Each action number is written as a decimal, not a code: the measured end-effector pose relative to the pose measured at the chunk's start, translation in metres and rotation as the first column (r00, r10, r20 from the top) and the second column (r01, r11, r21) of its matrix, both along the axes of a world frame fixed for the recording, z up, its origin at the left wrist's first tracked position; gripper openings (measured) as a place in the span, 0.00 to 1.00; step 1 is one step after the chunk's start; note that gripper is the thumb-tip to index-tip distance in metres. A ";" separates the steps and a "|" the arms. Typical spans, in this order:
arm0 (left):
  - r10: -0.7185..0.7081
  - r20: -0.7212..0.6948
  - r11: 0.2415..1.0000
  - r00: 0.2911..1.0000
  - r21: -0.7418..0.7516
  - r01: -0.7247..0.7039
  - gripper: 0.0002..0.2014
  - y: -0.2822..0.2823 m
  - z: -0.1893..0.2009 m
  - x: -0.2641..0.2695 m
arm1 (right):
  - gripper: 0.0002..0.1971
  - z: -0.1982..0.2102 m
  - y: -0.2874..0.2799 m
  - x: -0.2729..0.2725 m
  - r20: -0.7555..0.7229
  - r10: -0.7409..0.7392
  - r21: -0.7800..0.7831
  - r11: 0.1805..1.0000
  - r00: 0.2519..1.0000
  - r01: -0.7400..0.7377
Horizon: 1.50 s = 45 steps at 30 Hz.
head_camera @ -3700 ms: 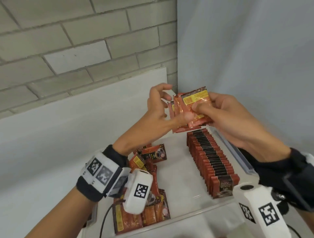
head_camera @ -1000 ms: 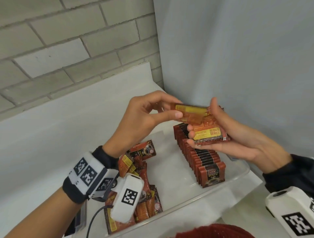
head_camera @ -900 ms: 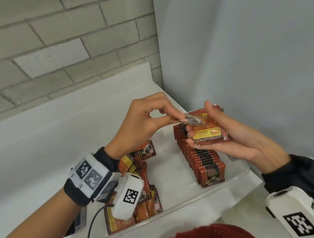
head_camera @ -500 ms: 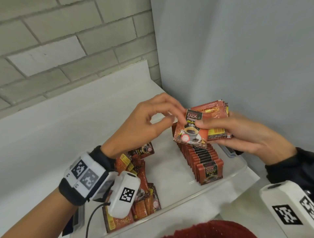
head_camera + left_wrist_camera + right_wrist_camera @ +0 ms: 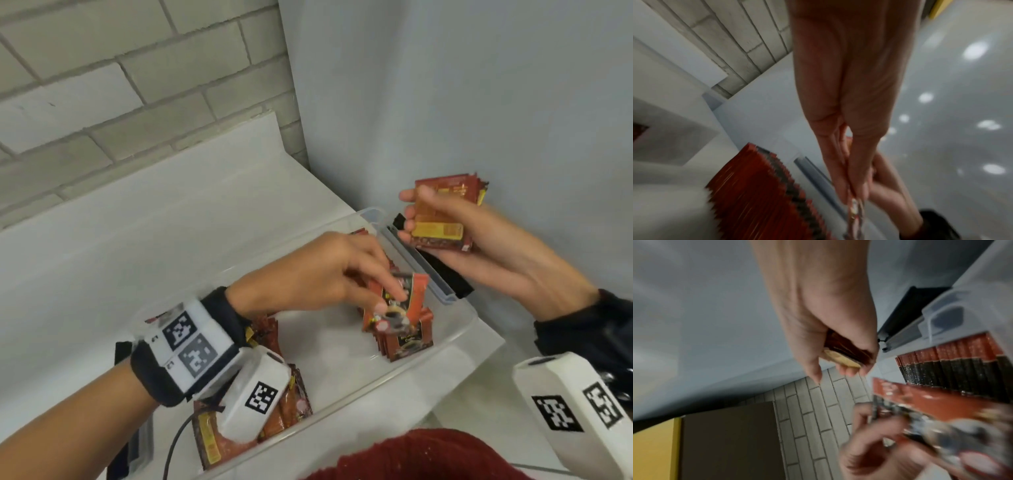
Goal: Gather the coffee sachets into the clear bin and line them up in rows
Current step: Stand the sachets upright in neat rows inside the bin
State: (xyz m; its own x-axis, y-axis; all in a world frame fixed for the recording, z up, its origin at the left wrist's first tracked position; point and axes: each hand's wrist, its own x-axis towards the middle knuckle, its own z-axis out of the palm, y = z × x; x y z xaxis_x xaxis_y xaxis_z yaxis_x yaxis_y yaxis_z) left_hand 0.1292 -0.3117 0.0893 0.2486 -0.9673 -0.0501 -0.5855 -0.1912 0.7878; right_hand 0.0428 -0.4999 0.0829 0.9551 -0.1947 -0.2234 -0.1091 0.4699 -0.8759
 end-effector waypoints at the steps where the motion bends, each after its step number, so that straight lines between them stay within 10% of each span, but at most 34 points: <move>1: -0.071 0.010 0.997 0.997 0.013 0.071 0.14 -0.002 -0.007 -0.004 | 0.18 -0.001 0.000 0.002 0.011 -0.050 0.068 0.996 0.999 0.049; 7: -0.368 0.285 0.930 0.885 0.111 0.351 0.16 -0.013 -0.046 -0.011 | 0.18 -0.012 0.014 0.014 0.036 -0.061 0.217 0.975 0.998 0.052; 21: -0.397 0.633 0.908 0.664 0.169 0.383 0.20 -0.012 -0.060 -0.025 | 0.18 -0.018 0.026 0.018 0.066 -0.026 0.409 0.913 0.997 -0.003; 31: -0.060 -0.005 0.994 0.998 0.094 0.061 0.10 0.008 -0.017 0.006 | 0.14 -0.023 0.028 0.017 0.039 0.057 0.262 0.963 0.998 -0.065; 38: 0.420 -0.217 0.901 0.881 -0.012 -0.433 0.23 0.018 -0.010 0.022 | 0.15 -0.023 0.027 0.018 0.058 0.083 0.161 0.983 0.995 -0.091; 45: 0.397 -0.290 0.865 0.871 -0.200 -0.460 0.15 0.013 -0.007 0.022 | 0.20 -0.023 0.029 0.016 0.069 0.140 0.078 0.986 0.988 -0.146</move>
State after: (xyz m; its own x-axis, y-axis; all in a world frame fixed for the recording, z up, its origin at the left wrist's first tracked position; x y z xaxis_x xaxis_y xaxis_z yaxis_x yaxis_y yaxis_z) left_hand 0.1514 -0.2990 0.0825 0.6533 -0.7534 0.0748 -0.2868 -0.1548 0.9454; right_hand 0.0586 -0.4714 0.0599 0.9844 -0.0385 -0.1718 -0.1264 0.5244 -0.8421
